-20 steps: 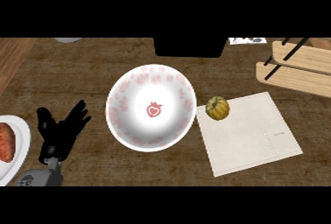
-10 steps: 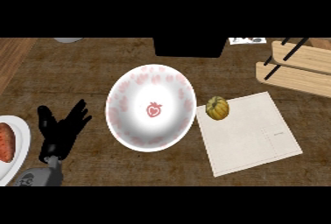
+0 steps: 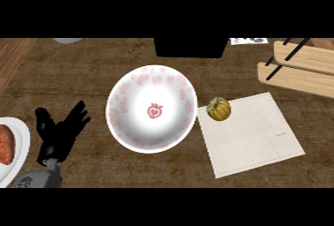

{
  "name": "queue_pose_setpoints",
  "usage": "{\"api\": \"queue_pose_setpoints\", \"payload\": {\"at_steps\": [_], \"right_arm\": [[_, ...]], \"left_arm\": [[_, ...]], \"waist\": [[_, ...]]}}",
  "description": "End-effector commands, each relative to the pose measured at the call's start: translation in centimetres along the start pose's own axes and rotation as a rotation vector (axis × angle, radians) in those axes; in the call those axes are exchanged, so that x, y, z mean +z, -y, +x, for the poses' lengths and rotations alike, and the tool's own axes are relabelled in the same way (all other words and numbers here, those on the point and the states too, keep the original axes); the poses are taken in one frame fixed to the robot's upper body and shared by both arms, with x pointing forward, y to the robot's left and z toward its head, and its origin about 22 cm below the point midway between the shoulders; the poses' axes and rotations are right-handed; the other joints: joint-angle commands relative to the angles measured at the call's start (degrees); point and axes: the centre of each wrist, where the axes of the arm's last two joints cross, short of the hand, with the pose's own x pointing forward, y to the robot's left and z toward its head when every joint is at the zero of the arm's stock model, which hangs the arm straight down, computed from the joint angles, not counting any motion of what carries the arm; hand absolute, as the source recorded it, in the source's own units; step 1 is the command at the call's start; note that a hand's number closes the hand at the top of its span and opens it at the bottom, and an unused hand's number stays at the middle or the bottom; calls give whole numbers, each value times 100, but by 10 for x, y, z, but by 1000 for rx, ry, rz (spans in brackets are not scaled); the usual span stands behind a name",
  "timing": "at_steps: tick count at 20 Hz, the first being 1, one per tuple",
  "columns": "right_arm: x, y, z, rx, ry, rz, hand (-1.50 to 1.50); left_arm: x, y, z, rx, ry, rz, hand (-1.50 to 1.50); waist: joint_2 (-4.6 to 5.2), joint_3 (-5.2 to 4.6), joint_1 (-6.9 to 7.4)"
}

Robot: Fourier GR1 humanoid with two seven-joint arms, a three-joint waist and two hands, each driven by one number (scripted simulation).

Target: Pick the croissant from the placemat and place it in the tiered shelf

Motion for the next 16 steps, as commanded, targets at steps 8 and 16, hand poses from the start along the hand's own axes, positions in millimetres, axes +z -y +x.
{"api": "queue_pose_setpoints", "payload": {"at_steps": [8,16], "right_arm": [[9,67,18,-218,-34,-276,-150],[33,134,-8,-292,-136,-501,-150]], "left_arm": [[1,7,8,22,-26,4,0],[0,4,-8,-10,-29,9,0]], "waist": [[11,-10,5],[38,-8,-15]]}}
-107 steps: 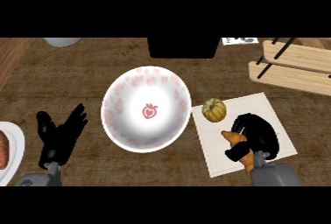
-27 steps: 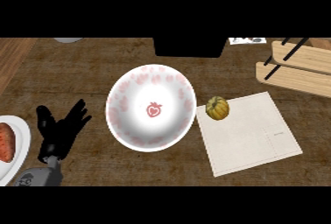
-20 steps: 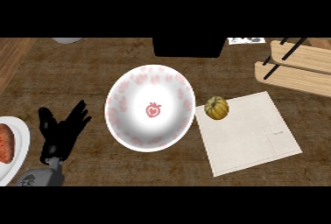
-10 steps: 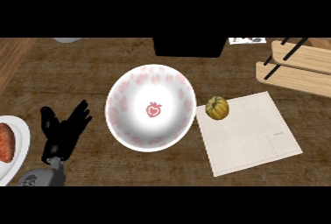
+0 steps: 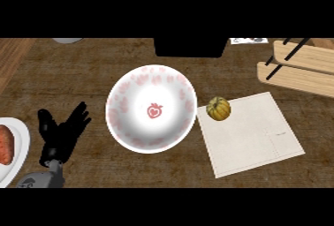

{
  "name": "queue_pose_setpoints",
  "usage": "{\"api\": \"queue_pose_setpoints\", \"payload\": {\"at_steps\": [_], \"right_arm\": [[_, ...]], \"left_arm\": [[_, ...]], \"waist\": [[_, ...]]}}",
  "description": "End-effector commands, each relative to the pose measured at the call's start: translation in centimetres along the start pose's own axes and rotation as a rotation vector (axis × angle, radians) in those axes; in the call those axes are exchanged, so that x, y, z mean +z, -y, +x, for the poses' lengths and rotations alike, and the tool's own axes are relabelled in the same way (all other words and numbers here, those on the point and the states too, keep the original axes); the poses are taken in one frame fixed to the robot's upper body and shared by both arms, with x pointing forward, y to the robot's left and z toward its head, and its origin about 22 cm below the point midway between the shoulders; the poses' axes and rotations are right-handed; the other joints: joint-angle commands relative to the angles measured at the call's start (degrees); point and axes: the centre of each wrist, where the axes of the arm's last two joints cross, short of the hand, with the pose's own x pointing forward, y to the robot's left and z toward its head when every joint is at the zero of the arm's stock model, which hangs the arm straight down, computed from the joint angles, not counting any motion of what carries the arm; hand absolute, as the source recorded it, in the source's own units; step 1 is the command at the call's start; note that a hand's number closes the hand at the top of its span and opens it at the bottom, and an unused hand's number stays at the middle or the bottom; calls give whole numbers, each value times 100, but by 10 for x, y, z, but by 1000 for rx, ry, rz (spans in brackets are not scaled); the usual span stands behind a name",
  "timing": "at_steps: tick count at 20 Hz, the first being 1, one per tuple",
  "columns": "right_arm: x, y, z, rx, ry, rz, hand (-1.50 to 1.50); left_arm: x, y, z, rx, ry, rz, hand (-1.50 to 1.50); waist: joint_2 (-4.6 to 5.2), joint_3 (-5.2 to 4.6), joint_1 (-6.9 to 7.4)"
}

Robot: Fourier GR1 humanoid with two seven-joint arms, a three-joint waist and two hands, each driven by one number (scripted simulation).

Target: Pick the croissant from the placemat and place it in the tiered shelf

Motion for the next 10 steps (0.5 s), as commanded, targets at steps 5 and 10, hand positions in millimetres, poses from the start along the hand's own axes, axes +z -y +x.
{"api": "queue_pose_setpoints", "payload": {"at_steps": [5,10], "right_arm": [[3,93,-17,-71,-53,-64,-150],[6,117,-17,-85,-38,-8,-150]], "left_arm": [[6,4,-1,13,-14,-5,0],[-1,1,-2,2,-11,4,0]], "waist": [[0,7,-41],[19,6,-23]]}}
